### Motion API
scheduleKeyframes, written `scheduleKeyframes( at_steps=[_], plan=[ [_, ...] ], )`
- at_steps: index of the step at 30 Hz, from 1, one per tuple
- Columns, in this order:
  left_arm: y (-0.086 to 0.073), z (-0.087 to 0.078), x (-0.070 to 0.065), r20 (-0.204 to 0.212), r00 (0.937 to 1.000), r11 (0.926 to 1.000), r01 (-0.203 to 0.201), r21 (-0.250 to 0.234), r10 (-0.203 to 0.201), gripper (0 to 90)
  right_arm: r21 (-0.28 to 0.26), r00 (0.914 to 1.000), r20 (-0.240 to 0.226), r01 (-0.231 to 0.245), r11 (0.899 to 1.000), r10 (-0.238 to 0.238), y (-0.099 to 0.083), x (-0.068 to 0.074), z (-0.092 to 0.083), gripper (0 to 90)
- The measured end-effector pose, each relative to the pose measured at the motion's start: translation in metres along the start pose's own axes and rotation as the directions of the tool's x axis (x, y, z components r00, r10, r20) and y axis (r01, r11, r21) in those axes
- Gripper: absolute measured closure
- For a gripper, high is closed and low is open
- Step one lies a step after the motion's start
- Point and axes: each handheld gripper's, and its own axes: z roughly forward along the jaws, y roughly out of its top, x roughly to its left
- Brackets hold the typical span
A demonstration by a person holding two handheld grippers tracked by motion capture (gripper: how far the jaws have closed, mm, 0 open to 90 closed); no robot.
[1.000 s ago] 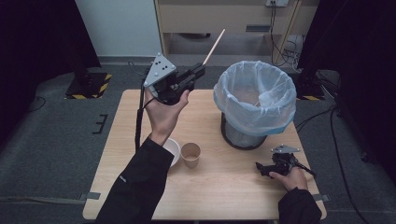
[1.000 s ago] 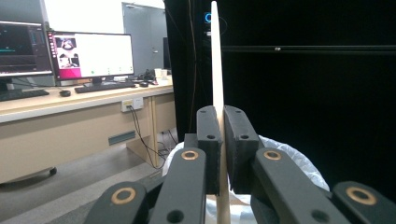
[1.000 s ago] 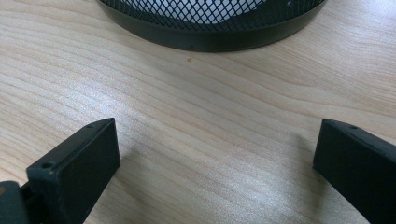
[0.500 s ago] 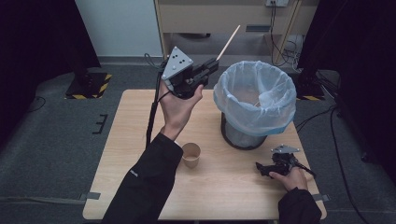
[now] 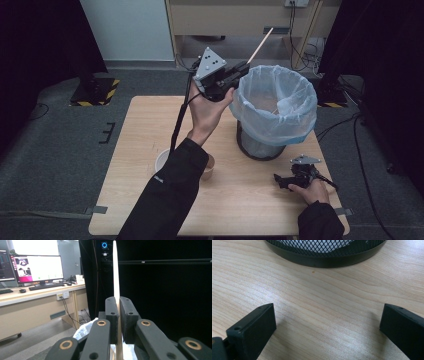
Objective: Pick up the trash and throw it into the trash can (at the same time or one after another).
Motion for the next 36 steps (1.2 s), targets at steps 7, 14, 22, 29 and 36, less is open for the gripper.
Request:
scheduleKeyframes(
  at_steps=[7, 14, 22, 29, 36],
  plan=[
    [0.0, 0.021, -0.006, 0.009, 0.9999, 0.9998, -0.012, 0.014, 0.012, 85.2, 0.002, 1.0, 0.0, 0.0, 1.0, 0.0, 0.0, 0.0, 0.0, 0.7],
    [-0.001, 0.041, -0.012, 0.012, 0.9999, 0.9997, -0.011, 0.023, 0.011, 85.2, 0.003, 1.0, -0.001, 0.0, 1.0, 0.0, 0.0, 0.0, 0.0, 0.7],
    [-0.006, 0.063, -0.019, 0.02, 0.9998, 0.9991, -0.007, 0.042, 0.006, 85.3, 0.002, 1.0, 0.0, 0.001, 1.0, -0.001, 0.0, 0.0, 0.0, 0.7],
    [-0.014, 0.084, -0.02, 0.014, 0.9998, 0.9962, -0.016, 0.085, 0.015, 85.2, 0.002, 1.0, 0.0, 0.001, 1.0, -0.001, 0.0, 0.0, 0.0, 0.8],
    [-0.021, 0.1, -0.018, 0.003, 0.9997, 0.9916, -0.025, 0.127, 0.025, 85.3, 0.003, 1.0, 0.0, -0.002, 1.0, 0.002, 0.0, 0.0, 0.0, 0.7]
  ],
)
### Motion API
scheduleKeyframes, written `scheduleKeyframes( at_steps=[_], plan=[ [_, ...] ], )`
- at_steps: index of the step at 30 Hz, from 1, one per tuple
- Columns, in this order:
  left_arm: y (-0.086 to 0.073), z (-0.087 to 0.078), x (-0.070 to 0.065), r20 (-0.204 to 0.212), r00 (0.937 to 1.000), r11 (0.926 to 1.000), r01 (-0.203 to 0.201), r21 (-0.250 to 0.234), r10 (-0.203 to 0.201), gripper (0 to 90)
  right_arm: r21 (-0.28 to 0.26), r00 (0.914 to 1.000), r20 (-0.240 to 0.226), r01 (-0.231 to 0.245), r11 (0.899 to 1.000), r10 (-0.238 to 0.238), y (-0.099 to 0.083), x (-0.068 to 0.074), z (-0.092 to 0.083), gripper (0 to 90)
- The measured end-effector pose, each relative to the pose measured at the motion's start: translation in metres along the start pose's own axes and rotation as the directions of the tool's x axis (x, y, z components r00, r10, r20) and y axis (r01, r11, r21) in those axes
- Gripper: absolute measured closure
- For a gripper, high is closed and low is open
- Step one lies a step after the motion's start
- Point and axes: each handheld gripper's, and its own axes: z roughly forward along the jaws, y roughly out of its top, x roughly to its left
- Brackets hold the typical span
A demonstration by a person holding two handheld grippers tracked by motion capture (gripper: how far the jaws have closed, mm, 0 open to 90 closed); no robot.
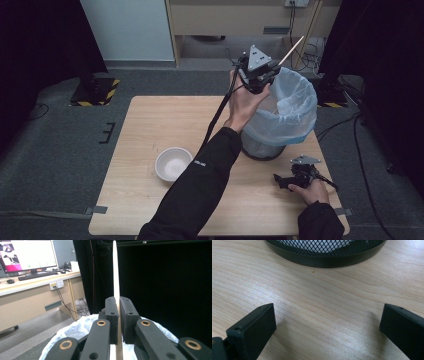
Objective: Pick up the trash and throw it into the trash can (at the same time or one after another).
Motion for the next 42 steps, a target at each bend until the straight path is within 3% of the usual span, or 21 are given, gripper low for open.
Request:
scheduleKeyframes(
  at_steps=[6, 8, 15, 20, 27, 31, 36, 39, 42],
  plan=[
    [-0.001, 0.008, 0.004, 0.004, 0.9999, 0.9997, 0.012, 0.02, -0.012, 85.2, 0.0, 1.0, 0.0, 0.0, 1.0, 0.0, 0.0, 0.0, 0.0, 0.8],
    [-0.002, 0.009, 0.006, 0.009, 1.0, 0.9996, -0.001, 0.029, 0.001, 84.6, 0.0, 1.0, 0.0, 0.0, 1.0, 0.0, 0.0, 0.0, 0.0, 0.8],
    [-0.002, 0.0, 0.013, 0.031, 0.9995, 0.9996, -0.012, 0.025, 0.011, 68.1, -0.002, 1.0, -0.002, 0.009, 1.0, -0.009, 0.0, 0.0, 0.0, 0.8],
    [-0.001, -0.029, 0.018, 0.042, 0.9991, 0.9999, -0.011, 0.001, 0.011, 60.0, -0.002, 1.0, -0.003, 0.01, 1.0, -0.01, 0.0, 0.0, 0.0, 0.7],
    [-0.018, -0.095, 0.032, 0.02, 0.9988, 0.999, -0.045, 0.0, 0.045, 49.2, -0.002, 1.0, -0.004, 0.006, 1.0, -0.006, 0.0, 0.0, 0.0, 0.7],
    [-0.041, -0.136, 0.044, -0.003, 0.9994, 0.9991, -0.035, 0.024, 0.035, 42.5, -0.001, 1.0, -0.004, 0.006, 1.0, -0.006, 0.0, 0.0, 0.0, 0.7],
    [-0.091, -0.184, 0.059, -0.044, 0.999, 0.9969, 0.015, 0.077, -0.012, 39.1, 0.002, 1.0, -0.006, 0.005, 1.0, -0.005, 0.0, 0.0, 0.0, 0.7],
    [-0.127, -0.207, 0.069, -0.078, 0.9955, 0.9908, 0.064, 0.119, -0.055, 37.6, 0.002, 1.0, -0.006, 0.005, 1.0, -0.005, 0.0, 0.0, 0.0, 0.7],
    [-0.16, -0.223, 0.077, -0.115, 0.9892, 0.9792, 0.11, 0.17, -0.091, 36.5, 0.002, 1.0, -0.005, 0.006, 1.0, -0.006, 0.0, 0.0, 0.0, 0.7]
  ],
)
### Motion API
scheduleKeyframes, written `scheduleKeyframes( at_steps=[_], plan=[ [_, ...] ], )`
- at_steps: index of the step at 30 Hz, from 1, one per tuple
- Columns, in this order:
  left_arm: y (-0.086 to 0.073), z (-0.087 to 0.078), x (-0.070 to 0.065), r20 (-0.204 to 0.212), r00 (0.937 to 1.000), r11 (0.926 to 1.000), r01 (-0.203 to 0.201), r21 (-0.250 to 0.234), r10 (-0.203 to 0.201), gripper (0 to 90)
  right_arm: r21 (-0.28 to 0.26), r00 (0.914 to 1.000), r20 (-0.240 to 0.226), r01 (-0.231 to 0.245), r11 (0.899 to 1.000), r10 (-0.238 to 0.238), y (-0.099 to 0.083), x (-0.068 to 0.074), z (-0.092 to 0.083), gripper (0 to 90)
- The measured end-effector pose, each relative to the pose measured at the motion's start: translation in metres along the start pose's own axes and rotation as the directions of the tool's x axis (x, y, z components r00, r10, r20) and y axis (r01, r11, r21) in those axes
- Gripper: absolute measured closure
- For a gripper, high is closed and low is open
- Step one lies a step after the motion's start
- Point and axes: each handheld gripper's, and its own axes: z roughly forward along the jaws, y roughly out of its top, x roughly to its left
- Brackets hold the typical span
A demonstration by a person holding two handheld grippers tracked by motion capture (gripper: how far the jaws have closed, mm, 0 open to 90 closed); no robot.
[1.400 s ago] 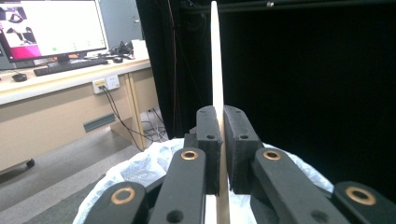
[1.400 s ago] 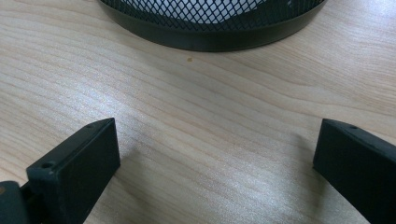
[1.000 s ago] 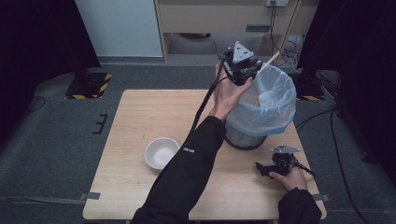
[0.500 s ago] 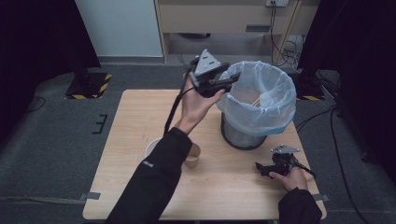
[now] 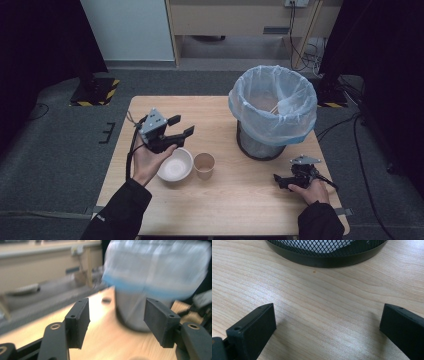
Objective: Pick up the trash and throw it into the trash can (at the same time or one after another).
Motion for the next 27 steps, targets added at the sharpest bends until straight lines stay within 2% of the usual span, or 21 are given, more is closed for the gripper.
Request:
scheduleKeyframes(
  at_steps=[3, 9, 10, 12, 14, 15, 17, 18, 21, 23, 27],
  plan=[
    [-0.029, -0.006, 0.011, -0.04, 0.9979, 0.9981, 0.053, 0.03, -0.052, 35.0, 0.0, 1.0, 0.0, -0.001, 1.0, 0.001, 0.0, 0.0, 0.0, 0.7],
    [-0.08, -0.006, 0.028, -0.109, 0.9895, 0.9884, 0.107, 0.107, -0.096, 33.4, 0.0, 1.0, 0.0, -0.001, 1.0, 0.001, 0.0, 0.0, 0.0, 0.7],
    [-0.086, -0.005, 0.031, -0.117, 0.9896, 0.9834, 0.101, 0.15, -0.084, 33.2, 0.0, 1.0, 0.0, 0.001, 1.0, -0.001, 0.0, 0.0, 0.0, 0.7],
    [-0.096, -0.003, 0.037, -0.152, 0.9859, 0.9782, 0.097, 0.184, -0.069, 33.0, 0.0, 1.0, 0.0, 0.0, 1.0, 0.0, 0.0, 0.0, 0.0, 0.7],
    [-0.106, -0.001, 0.043, -0.158, 0.9803, 0.9666, 0.15, 0.208, -0.118, 32.7, 0.0, 1.0, 0.0, -0.001, 1.0, 0.001, 0.0, 0.0, 0.0, 0.7],
    [-0.109, 0.001, 0.044, -0.157, 0.9791, 0.9638, 0.161, 0.212, -0.129, 32.6, 0.0, 1.0, -0.002, 0.0, 1.0, 0.0, 0.0, 0.0, 0.0, 0.7],
    [-0.115, 0.003, 0.046, -0.168, 0.9792, 0.9556, 0.154, 0.251, -0.113, 32.1, 0.0, 1.0, -0.002, 0.0, 1.0, 0.0, 0.0, 0.0, 0.0, 0.7],
    [-0.118, 0.005, 0.048, -0.171, 0.9777, 0.9491, 0.165, 0.268, -0.122, 32.0, 0.0, 1.0, -0.002, 0.0, 1.0, 0.0, 0.0, 0.0, 0.0, 0.7],
    [-0.123, 0.004, 0.052, -0.179, 0.9756, 0.9392, 0.176, 0.294, -0.127, 32.7, 0.0, 1.0, -0.001, 0.001, 1.0, -0.001, 0.0, 0.0, 0.0, 0.7],
    [-0.127, 0.004, 0.054, -0.188, 0.9747, 0.9308, 0.176, 0.32, -0.12, 35.3, 0.0, 1.0, -0.001, 0.001, 1.0, -0.001, 0.0, 0.0, 0.0, 0.7],
    [-0.133, 0.004, 0.059, -0.193, 0.971, 0.9107, 0.204, 0.359, -0.141, 43.4, -0.001, 1.0, 0.0, 0.006, 1.0, -0.006, 0.0, 0.0, 0.0, 0.7]
  ],
)
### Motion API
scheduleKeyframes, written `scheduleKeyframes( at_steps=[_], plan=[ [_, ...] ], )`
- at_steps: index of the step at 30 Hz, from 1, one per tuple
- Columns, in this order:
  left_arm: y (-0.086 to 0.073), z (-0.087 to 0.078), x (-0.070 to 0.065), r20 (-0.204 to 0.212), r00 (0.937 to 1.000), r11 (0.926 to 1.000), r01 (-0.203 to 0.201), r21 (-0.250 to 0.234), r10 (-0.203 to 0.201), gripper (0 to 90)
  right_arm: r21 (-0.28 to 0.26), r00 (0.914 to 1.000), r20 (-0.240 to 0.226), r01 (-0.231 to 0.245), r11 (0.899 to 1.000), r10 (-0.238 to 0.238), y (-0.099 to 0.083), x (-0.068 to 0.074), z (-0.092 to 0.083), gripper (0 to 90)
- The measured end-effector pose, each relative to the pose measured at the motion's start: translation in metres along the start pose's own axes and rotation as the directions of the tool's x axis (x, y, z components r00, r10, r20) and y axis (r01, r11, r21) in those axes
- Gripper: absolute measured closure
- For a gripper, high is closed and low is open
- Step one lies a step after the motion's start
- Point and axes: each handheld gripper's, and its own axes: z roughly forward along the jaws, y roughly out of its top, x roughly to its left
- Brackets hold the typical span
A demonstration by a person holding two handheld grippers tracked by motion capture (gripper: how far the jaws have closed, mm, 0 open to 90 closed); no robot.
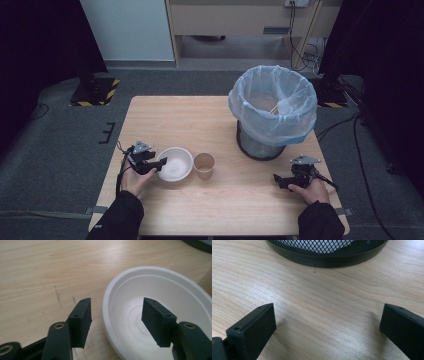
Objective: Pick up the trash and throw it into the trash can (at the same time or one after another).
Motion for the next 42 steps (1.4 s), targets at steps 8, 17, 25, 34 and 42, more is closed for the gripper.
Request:
scheduleKeyframes(
  at_steps=[8, 17, 25, 34, 42],
  plan=[
    [-0.003, 0.008, 0.006, 0.002, 0.9996, 0.9967, 0.029, 0.076, -0.029, 59.7, 0.002, 1.0, -0.001, -0.002, 1.0, 0.002, 0.0, 0.0, 0.0, 0.7],
    [0.0, 0.007, 0.006, 0.028, 0.9962, 0.993, 0.08, 0.088, -0.083, 75.1, 0.002, 1.0, -0.001, -0.003, 1.0, 0.003, 0.0, 0.0, 0.0, 0.7],
    [0.005, -0.002, 0.003, 0.054, 0.9946, 0.9958, 0.087, 0.028, -0.088, 80.2, 0.002, 1.0, -0.001, -0.002, 1.0, 0.002, 0.0, 0.0, 0.0, 0.7],
    [0.014, -0.016, -0.004, 0.043, 0.9978, 0.9972, 0.052, -0.053, -0.05, 82.5, 0.002, 1.0, -0.001, -0.002, 1.0, 0.002, 0.0, 0.0, 0.0, 0.7],
    [0.02, -0.033, 0.0, 0.022, 0.9981, 0.9901, 0.061, -0.127, -0.058, 83.0, 0.002, 1.0, -0.001, -0.002, 1.0, 0.002, 0.0, 0.0, 0.0, 0.7]
  ],
)
